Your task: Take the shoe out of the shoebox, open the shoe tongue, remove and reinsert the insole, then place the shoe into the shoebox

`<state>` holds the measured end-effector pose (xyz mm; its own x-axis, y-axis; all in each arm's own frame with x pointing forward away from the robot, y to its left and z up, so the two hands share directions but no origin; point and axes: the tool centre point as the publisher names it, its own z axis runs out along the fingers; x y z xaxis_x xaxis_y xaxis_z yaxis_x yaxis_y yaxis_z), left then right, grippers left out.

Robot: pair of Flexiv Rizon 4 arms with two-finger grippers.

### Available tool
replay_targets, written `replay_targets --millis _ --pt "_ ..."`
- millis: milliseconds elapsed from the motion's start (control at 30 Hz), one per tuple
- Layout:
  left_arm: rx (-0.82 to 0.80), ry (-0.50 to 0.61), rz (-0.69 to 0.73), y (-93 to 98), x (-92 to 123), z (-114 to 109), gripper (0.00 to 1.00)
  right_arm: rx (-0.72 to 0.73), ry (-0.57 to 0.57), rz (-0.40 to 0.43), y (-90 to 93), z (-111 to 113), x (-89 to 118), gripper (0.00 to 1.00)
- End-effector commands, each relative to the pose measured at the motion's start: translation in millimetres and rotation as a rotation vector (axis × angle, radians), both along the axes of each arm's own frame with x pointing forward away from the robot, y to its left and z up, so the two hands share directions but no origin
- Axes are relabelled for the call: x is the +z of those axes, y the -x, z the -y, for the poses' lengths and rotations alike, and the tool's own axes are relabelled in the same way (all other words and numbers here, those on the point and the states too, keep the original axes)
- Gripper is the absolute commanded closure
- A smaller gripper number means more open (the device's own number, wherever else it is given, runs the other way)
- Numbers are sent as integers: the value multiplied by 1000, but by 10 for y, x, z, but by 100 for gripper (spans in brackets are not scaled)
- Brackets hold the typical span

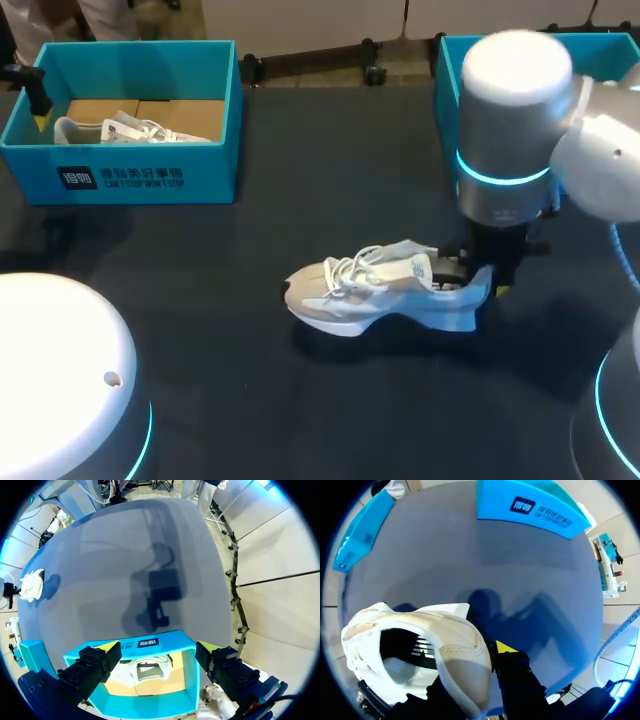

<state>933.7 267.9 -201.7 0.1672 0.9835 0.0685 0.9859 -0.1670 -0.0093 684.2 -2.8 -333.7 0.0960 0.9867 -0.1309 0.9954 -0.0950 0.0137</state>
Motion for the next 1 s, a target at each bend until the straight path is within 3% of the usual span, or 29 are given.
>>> replay_targets --millis 33,267,467,1000 --pt "-1 -2 1 7 2 -2 0 -6 10 -11 40 -66 -133 100" --pt "-1 -2 1 7 2 -2 0 -20 19 -17 185 -302 -186 100" --pt "-1 -2 1 7 2 -2 0 1 45 -22 202 -498 -237 100" --pt "-1 -2 1 7 2 -2 0 -24 -20 -4 196 -669 -523 100"
